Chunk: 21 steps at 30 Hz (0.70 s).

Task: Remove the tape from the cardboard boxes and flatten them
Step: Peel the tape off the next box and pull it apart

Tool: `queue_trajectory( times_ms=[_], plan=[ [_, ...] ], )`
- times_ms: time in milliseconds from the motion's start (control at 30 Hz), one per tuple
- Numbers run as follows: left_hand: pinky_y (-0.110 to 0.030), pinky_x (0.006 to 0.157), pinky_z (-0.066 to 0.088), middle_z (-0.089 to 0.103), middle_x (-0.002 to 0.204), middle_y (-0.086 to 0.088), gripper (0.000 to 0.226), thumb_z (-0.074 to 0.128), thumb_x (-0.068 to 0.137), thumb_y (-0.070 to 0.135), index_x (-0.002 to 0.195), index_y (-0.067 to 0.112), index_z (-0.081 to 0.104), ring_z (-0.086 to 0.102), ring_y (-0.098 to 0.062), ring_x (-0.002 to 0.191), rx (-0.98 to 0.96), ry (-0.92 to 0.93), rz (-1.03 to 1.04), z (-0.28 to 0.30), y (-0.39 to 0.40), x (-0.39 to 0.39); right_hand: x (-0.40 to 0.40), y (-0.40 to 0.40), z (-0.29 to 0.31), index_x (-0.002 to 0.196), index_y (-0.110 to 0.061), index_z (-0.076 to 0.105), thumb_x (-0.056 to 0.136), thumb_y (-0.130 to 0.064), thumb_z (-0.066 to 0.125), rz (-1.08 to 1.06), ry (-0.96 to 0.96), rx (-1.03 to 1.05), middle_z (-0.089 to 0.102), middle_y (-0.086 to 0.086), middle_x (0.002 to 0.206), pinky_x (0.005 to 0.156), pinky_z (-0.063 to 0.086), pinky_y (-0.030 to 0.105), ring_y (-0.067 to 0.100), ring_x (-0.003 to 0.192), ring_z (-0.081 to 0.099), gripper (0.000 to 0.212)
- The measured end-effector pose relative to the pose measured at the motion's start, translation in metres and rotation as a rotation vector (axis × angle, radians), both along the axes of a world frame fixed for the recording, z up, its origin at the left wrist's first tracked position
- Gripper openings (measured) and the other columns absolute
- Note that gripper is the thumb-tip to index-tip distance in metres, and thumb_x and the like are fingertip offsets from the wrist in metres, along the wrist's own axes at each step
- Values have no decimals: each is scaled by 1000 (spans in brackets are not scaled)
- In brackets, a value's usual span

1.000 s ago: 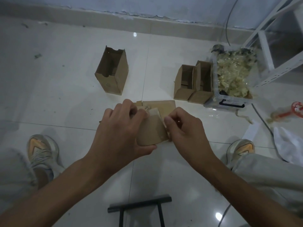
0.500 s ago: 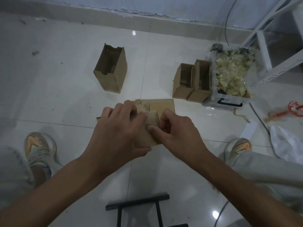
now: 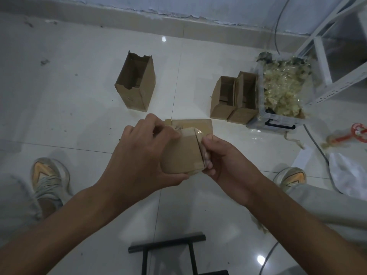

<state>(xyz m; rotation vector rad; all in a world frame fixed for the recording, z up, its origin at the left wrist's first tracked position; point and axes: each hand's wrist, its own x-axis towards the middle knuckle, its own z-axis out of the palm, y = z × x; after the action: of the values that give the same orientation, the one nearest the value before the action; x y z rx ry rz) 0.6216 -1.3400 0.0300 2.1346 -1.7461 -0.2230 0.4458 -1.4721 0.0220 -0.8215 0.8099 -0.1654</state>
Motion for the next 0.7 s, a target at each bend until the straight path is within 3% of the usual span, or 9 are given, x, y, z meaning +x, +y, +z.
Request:
queue_trajectory(
  times_ms=[67, 100, 167, 233, 267, 333, 400, 500, 700],
  plan=[
    [-33, 78, 43, 57, 124, -7, 88, 73, 63, 76, 128, 18, 63, 44, -12, 101, -9, 35, 2, 1, 0, 1, 0, 2, 0, 80, -14, 49, 107, -25, 52, -35, -9, 53, 46, 1, 69, 50, 38, 20, 10, 57, 41, 29],
    [-33, 78, 43, 57, 124, -7, 88, 73, 62, 76, 128, 19, 63, 44, -12, 101, 1, 34, -2, 0, 0, 1, 1, 2, 1, 83, -14, 50, 108, -24, 51, -19, 49, -31, 49, 1, 70, 50, 39, 21, 11, 58, 43, 27],
    [-37, 78, 48, 57, 123, -8, 88, 73, 61, 75, 128, 19, 62, 50, -18, 99, 34, -4, -19, -4, 2, 2, 3, 4, 1, 105, -18, 53, 110, -20, 52, 79, 241, -490, 57, -2, 81, 52, 44, 19, 12, 64, 55, 5],
    [-43, 78, 52, 58, 121, -11, 87, 76, 61, 73, 127, 18, 61, 56, -25, 96, 51, -63, -34, -9, 3, 3, 5, 6, -3, 131, -27, 45, 107, -18, 55, 207, 348, -1010, 62, -9, 101, 60, 47, 15, 8, 75, 63, 28],
    [-45, 78, 53, 59, 120, -12, 87, 77, 60, 72, 126, 18, 61, 57, -27, 95, 49, -79, -33, -10, 3, 3, 5, 6, -6, 135, -31, 47, 106, -18, 57, 265, 369, -1185, 63, -11, 108, 65, 48, 16, 6, 79, 62, 33],
    [-45, 78, 53, 60, 119, -12, 86, 75, 60, 73, 125, 17, 60, 58, -28, 94, 28, -83, -24, -10, 1, 5, 6, 7, -7, 124, -32, 62, 104, -24, 63, 289, 409, -1396, 65, -12, 113, 73, 48, 21, 5, 82, 60, 22],
    [-44, 78, 52, 59, 120, -10, 87, 74, 61, 75, 125, 18, 60, 56, -26, 96, 30, -75, -18, -8, 0, 7, 5, 5, -4, 111, -35, 72, 100, -36, 68, 208, 434, -1369, 67, -18, 107, 74, 51, 23, 2, 78, 62, 11],
    [-46, 80, 52, 59, 119, -11, 88, 78, 59, 73, 125, 17, 61, 55, -27, 96, 46, -111, -54, -7, 1, 8, 8, 3, 3, 99, -35, 75, 93, -46, 72, 148, 425, -1231, 69, -19, 96, 70, 49, 19, -1, 76, 63, 12],
    [-44, 77, 52, 59, 118, -12, 93, 89, 55, 71, 125, 18, 58, 55, -26, 94, 61, -151, -99, -4, 1, 9, 9, -4, 3, 108, -30, 65, 97, -27, 74, 228, 403, -1110, 70, -13, 85, 66, 45, 8, 0, 76, 64, 15]
  ],
)
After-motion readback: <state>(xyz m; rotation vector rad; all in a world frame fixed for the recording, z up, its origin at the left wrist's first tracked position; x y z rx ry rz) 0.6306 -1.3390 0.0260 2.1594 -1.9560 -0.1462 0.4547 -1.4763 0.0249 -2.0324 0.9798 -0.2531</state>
